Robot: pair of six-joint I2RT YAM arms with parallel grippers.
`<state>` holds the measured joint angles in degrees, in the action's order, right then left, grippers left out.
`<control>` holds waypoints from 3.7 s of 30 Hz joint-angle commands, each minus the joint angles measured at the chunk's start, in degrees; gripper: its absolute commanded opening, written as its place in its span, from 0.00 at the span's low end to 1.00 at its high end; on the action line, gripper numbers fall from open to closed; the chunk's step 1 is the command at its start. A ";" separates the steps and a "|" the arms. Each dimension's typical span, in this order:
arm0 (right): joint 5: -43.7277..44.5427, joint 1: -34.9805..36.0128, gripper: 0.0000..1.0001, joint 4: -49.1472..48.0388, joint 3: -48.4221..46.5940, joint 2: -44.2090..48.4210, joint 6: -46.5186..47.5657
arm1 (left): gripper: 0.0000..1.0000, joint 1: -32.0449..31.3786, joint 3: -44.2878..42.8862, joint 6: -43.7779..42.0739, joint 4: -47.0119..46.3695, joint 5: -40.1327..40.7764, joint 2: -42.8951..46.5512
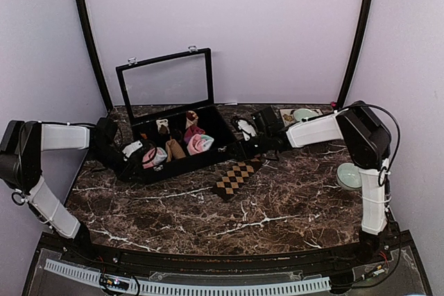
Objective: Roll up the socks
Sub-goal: Move the storage box to the center of the board, then pick up the sock from the center of the board, then roll the sock at the center of the board.
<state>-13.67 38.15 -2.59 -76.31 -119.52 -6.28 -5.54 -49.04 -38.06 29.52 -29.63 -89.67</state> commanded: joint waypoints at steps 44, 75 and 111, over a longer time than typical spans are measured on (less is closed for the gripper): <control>15.38 22.89 0.67 -14.64 21.90 9.13 -2.24 | 0.57 4.16 -2.81 -11.41 9.75 2.08 17.41; 4.25 22.24 0.00 -17.27 31.66 12.96 -10.89 | 0.97 -15.42 -3.62 -17.71 9.37 -13.22 11.44; -15.41 12.76 0.00 -20.06 39.99 12.12 -25.23 | 0.38 -44.72 -26.03 -15.28 -3.53 -4.01 -22.77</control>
<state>-28.71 51.55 -27.31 -38.44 -105.32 -31.03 -49.69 -73.23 -52.88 26.09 -34.52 -111.85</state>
